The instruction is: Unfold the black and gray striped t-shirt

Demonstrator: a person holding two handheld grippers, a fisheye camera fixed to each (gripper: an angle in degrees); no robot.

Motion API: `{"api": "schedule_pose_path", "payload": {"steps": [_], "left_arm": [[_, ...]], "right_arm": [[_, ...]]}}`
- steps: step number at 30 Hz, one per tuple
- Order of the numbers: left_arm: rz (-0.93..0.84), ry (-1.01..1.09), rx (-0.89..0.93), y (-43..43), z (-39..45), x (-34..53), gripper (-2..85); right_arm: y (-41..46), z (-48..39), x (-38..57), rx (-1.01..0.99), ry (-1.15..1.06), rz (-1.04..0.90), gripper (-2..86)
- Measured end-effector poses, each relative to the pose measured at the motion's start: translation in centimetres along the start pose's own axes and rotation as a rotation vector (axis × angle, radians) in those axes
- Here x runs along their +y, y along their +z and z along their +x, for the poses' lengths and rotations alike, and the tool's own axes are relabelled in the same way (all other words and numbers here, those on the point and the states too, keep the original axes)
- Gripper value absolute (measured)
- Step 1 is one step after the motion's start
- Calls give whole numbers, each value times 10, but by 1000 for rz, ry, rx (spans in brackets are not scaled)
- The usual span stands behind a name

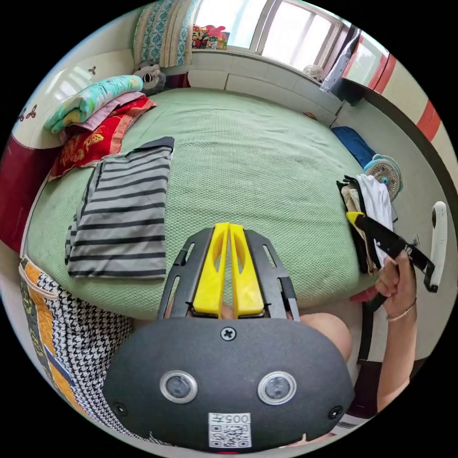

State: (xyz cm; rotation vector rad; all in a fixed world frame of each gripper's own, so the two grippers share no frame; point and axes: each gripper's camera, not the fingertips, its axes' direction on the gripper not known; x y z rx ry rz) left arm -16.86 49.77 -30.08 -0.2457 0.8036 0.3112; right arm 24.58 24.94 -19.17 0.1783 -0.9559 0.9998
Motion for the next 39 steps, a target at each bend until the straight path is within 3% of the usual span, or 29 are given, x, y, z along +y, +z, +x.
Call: {"api": "schedule_pose_path", "payload": {"steps": [5,9,11,16,20,23,27,32,39], "left_arm": [[6,-72,-89,39,1,-60,-6],[-27,-23,-52,66,-5,-58,-7],[-134,-56,-11,77,-15,-56,-6],[15,56,-68,40,-15,-63,-7],[-23,49,35,41,-32,-73,-7],[-20,67,-69,42,-40,-82,-7],[-39,86,-61,44,-59,-92,-6],[-67,-5,-137,42,-112,-97,-6],[-10,-185,-106,19,-192,-93,-6]], "right_arm": [[76,-81,-23,-132,-28,-82,72],[134,-124,-28,-52,-91,-145,69],[146,-127,-22,-22,-127,-122,64],[148,-122,-32,-18,-142,-52,63],[165,-119,-40,-25,-93,-76,62],[177,-130,-42,-33,-90,-97,62],[189,-154,-42,-17,-157,-108,62],[195,-174,-45,-77,-219,-90,61],[222,-209,-48,-146,-265,-169,66]]}}
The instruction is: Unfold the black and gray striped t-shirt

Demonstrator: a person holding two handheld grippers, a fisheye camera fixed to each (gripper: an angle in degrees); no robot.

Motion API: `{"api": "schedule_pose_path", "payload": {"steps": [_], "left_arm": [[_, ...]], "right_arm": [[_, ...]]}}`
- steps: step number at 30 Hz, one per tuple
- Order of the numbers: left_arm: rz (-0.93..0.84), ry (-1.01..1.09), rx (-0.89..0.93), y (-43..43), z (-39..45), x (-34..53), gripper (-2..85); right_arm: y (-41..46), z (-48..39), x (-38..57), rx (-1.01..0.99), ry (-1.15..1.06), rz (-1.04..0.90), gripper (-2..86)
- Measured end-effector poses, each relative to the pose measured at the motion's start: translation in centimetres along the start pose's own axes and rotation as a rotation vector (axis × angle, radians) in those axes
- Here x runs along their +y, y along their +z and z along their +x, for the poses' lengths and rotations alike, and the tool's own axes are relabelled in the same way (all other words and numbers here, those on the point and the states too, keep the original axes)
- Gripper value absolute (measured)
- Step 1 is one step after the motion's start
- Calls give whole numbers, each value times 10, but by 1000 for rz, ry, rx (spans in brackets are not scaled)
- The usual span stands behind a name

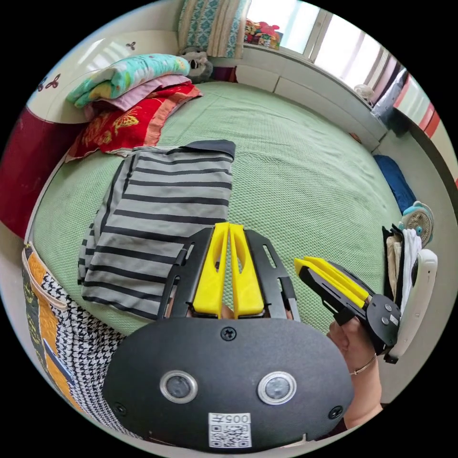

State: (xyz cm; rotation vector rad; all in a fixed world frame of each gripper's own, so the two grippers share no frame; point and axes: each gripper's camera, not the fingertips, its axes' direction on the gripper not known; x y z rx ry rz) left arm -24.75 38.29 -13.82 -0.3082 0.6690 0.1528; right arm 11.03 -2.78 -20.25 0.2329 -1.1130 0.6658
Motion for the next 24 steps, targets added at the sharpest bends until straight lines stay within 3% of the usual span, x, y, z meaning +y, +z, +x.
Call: {"api": "schedule_pose_path", "payload": {"steps": [12,21,24], "left_arm": [[55,-134,9,-20,-83,-10,-7],[47,-123,19,-18,-96,-18,-7],[42,-121,25,-16,-98,-20,-7]], "right_arm": [[37,-48,-13,-139,-134,32,99],[74,-56,-26,-254,-69,-26,112],[84,-57,-27,-234,-53,-36,81]]}}
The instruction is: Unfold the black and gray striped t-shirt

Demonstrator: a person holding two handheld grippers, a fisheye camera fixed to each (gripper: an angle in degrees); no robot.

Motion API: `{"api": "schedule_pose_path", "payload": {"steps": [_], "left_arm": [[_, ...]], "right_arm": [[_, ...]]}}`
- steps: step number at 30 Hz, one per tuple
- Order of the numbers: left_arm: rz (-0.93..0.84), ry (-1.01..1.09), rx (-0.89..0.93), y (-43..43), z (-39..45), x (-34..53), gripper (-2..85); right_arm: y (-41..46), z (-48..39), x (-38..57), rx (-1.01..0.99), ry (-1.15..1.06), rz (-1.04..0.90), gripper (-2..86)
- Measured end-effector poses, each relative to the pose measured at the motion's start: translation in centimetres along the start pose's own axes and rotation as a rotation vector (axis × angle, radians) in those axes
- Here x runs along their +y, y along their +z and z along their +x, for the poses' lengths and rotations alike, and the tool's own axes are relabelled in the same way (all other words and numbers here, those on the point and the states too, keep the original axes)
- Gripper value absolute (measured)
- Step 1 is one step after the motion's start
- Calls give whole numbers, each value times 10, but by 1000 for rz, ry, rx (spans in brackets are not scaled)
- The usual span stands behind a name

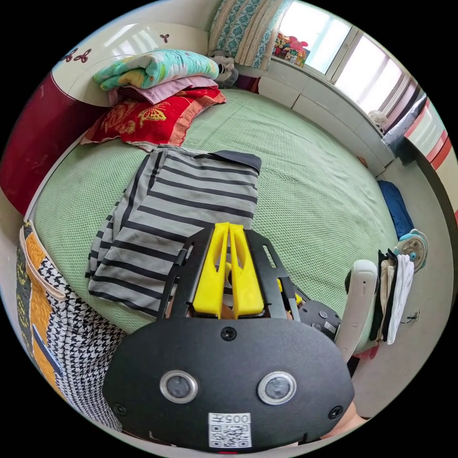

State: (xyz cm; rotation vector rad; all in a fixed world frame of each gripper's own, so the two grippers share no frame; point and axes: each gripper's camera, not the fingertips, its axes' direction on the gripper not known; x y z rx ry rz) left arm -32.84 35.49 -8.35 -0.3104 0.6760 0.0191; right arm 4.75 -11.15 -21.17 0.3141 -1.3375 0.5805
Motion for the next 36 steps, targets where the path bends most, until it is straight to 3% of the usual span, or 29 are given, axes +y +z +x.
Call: {"api": "schedule_pose_path", "payload": {"steps": [6,28,36], "left_arm": [[4,5,-10,2,-4,-3,-7],[-88,83,58,52,49,-5,-7],[-73,179,110,59,100,7,-7]], "right_arm": [[-8,-9,4,-7,-59,44,-8],[-100,61,38,295,-9,105,-14],[-156,130,73,360,195,155,-14]]}}
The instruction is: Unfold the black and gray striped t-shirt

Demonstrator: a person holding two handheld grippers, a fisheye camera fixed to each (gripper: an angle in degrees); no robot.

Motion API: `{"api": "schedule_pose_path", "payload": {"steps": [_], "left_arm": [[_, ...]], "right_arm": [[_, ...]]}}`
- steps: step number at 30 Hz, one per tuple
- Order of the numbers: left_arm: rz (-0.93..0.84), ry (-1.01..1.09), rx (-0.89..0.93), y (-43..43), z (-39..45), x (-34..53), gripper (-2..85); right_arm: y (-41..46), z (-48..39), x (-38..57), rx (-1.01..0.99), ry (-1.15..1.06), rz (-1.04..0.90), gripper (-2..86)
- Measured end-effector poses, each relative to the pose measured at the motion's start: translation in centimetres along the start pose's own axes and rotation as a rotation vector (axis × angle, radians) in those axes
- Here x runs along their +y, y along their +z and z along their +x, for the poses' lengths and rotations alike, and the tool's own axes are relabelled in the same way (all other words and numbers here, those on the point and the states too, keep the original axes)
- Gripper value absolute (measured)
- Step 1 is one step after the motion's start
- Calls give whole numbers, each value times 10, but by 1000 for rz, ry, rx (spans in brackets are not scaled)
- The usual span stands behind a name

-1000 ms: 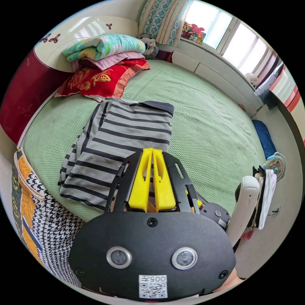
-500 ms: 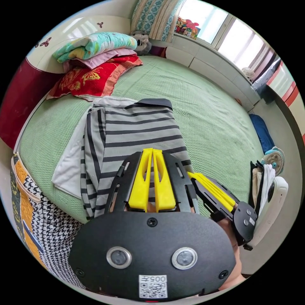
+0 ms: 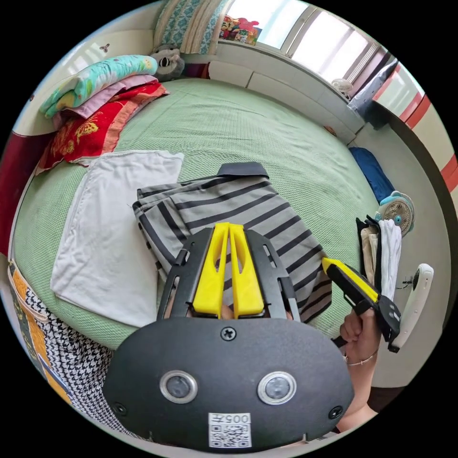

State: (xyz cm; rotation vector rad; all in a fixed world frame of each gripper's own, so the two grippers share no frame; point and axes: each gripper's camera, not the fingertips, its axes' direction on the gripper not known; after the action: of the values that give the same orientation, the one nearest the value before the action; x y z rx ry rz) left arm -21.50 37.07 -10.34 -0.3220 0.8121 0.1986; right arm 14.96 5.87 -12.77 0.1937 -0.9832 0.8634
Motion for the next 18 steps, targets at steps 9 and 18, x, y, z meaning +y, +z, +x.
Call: {"api": "schedule_pose_path", "payload": {"steps": [9,18], "left_arm": [[-35,110,8,34,45,6,-6],[-24,149,-42,57,55,15,-3]], "right_arm": [[-25,79,17,130,170,28,-14],[-25,71,11,72,54,104,-8]]}}
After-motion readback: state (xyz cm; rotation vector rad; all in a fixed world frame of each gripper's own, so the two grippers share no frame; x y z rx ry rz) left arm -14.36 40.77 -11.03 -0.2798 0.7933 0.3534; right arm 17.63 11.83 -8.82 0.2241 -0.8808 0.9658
